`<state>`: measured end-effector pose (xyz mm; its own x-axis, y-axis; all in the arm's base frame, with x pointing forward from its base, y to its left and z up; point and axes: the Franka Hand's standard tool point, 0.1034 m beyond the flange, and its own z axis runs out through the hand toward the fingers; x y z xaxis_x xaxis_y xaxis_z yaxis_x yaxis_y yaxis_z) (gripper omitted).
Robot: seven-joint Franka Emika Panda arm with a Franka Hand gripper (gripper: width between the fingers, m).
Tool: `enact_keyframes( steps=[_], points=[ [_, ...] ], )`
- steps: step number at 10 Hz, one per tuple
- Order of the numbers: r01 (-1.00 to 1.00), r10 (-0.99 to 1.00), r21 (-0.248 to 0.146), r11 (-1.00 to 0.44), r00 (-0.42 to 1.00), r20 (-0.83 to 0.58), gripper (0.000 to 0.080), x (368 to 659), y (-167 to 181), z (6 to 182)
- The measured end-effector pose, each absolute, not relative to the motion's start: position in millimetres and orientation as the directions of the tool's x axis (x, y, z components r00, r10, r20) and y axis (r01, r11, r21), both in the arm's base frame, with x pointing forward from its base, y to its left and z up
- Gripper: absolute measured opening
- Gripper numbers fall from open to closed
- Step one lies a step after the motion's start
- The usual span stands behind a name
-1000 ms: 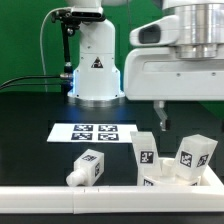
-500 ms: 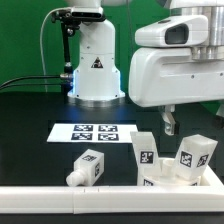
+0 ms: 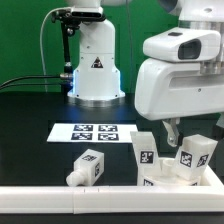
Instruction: Assemble stool
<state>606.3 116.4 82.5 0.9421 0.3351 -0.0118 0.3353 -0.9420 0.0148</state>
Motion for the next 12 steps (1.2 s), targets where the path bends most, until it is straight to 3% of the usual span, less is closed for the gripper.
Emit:
enact_keyframes(
  steps=[1,2,3,4,5,6,8,11,12],
  points=[
    [0.306,0.306,0.018,-0.952,0.952,-0.011,0.0649,605.6,116.9,78.9],
    [0.279,0.278,0.018,-0.96,0.96,-0.008,0.0525,606.9,115.8,80.3],
    [0.275,0.275,0.018,-0.961,0.961,-0.008,0.0525,607.0,115.0,80.2],
    [0.201,0.201,0.018,-0.979,0.98,-0.007,0.0386,606.9,114.6,79.7],
    [0.119,0.119,0.019,-0.993,0.993,-0.006,0.0335,606.9,114.5,79.7],
    [0.063,0.062,0.019,-0.998,0.998,-0.005,0.0335,606.8,114.4,79.6],
    [-0.243,-0.243,0.03,-0.969,0.97,-0.001,0.0335,603.3,118.9,78.4],
    [-0.7,-0.7,0.019,-0.714,0.714,0.001,0.0336,601.3,119.2,77.4],
    [-0.77,-0.77,0.02,-0.638,0.638,0.003,0.0336,600.9,119.9,77.2]
  ],
)
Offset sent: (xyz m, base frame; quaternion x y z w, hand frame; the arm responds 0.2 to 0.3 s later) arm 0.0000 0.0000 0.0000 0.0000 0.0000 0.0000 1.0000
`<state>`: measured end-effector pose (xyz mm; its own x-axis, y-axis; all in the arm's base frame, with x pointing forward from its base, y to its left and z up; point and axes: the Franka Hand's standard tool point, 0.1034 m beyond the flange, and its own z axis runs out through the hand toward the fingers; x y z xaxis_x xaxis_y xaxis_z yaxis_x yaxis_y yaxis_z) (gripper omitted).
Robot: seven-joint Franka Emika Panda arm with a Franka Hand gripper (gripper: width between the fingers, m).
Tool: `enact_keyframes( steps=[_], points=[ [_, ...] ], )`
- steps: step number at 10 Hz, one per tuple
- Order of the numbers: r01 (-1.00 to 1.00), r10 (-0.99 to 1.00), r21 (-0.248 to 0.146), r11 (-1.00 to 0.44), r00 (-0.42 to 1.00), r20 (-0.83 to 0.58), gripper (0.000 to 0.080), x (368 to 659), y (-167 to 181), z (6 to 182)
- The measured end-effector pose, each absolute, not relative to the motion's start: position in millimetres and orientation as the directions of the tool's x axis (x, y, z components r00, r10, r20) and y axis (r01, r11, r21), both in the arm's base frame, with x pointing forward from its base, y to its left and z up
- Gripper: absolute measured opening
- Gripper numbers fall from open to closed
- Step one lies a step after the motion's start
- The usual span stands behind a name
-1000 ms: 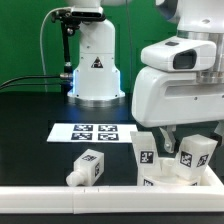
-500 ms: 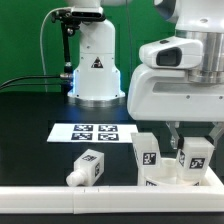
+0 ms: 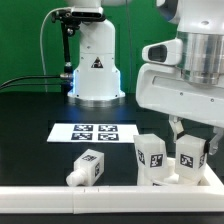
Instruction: Assemble stool
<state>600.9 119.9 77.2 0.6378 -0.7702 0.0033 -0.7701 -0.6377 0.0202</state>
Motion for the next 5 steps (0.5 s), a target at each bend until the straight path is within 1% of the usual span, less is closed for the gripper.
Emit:
enact_keyframes(
  steps=[3,4,5],
  points=[
    [-0.856,-0.856,0.019,-0.516,0.516,0.006,0.0336,600.9,119.5,77.1],
    [-0.902,-0.902,0.016,-0.431,0.431,0.002,0.0336,600.9,119.2,77.0],
    [-0.964,-0.964,0.01,-0.266,0.265,-0.013,0.0336,601.0,117.3,76.9]
  ],
)
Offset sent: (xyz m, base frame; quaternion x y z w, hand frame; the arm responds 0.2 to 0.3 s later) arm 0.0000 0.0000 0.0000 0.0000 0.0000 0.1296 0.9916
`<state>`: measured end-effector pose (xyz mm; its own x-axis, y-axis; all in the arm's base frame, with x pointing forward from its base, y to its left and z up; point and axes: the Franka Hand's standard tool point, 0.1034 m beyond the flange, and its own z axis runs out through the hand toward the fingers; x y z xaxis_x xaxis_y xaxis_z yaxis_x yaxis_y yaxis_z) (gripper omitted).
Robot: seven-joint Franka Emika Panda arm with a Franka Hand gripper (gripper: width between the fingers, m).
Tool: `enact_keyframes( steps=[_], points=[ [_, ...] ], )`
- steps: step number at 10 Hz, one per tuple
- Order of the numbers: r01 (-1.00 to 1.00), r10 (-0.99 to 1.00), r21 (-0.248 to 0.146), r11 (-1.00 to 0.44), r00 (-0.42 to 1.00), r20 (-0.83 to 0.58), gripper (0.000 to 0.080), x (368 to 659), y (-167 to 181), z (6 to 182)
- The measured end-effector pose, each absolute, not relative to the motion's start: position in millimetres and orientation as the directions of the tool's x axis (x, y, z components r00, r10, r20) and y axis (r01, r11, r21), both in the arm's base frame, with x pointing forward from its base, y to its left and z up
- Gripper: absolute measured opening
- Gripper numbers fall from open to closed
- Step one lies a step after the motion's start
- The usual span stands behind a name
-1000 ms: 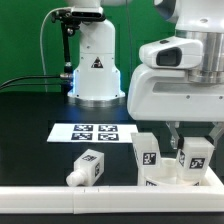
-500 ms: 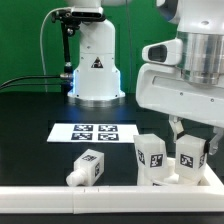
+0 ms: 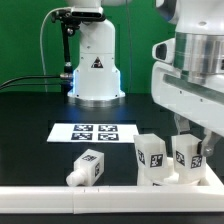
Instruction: Assemble stool
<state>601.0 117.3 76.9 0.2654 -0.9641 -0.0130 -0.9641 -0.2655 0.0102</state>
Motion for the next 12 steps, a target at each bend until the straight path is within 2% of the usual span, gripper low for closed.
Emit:
enact_keyframes(
  steps=[1,3,4,7,8,9,10,11,12],
  points=[
    [-0.985,-0.985,-0.003,-0.173,0.173,-0.021,0.0336,601.0,115.8,76.5],
    [-0.991,-0.991,-0.052,0.122,-0.119,-0.056,0.0336,602.2,113.6,75.8],
    [-0.986,-0.987,-0.063,0.152,-0.149,-0.055,0.0336,601.5,114.5,75.9],
    [-0.919,-0.918,-0.055,0.392,-0.386,-0.088,0.0336,602.4,114.4,75.7],
    [-0.876,-0.875,-0.07,0.477,-0.467,-0.127,0.0336,601.8,114.7,75.3],
    [-0.841,-0.84,-0.084,0.535,-0.518,-0.164,0.0336,601.4,115.9,75.2],
    [-0.845,-0.845,-0.094,0.526,-0.507,-0.172,0.0336,600.9,116.5,75.3],
    [-0.848,-0.848,-0.093,0.521,-0.502,-0.17,0.0448,600.4,117.0,74.7],
    [-0.864,-0.864,-0.098,0.494,-0.475,-0.166,0.0448,600.3,117.1,74.5]
  ],
)
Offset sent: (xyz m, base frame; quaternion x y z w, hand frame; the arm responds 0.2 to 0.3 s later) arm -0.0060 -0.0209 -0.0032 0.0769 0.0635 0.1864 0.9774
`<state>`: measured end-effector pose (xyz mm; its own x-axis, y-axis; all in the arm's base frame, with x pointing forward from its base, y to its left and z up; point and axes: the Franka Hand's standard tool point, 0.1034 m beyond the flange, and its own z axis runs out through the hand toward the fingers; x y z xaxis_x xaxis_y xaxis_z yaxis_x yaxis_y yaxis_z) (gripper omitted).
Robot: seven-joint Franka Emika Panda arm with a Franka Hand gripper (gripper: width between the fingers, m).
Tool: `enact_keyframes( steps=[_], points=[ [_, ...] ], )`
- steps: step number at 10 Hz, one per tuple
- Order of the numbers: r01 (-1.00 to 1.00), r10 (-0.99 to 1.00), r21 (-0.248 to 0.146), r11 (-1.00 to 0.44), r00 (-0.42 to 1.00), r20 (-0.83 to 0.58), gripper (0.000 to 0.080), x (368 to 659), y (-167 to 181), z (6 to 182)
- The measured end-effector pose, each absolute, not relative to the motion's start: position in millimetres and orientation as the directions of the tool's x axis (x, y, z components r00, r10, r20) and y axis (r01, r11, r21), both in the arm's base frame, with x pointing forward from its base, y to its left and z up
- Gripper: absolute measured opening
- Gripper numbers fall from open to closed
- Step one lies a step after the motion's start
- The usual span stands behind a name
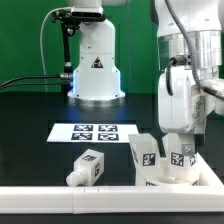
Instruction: Assemble stool
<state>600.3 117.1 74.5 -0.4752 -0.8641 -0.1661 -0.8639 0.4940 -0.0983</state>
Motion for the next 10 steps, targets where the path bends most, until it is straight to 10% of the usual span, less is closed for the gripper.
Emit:
enact_keyframes(
  steps=[2,6,10],
  points=[
    [-0.899,-0.894,-0.072,0.433,-0.418,-0.159,0.0634,597,118,76.7],
    [-0.997,-0.985,-0.082,0.005,0.009,-0.172,0.0649,597,133,113.0],
    [-0.946,-0.942,-0.119,-0.3,0.314,-0.12,0.0649,597,129,110.0]
  ],
)
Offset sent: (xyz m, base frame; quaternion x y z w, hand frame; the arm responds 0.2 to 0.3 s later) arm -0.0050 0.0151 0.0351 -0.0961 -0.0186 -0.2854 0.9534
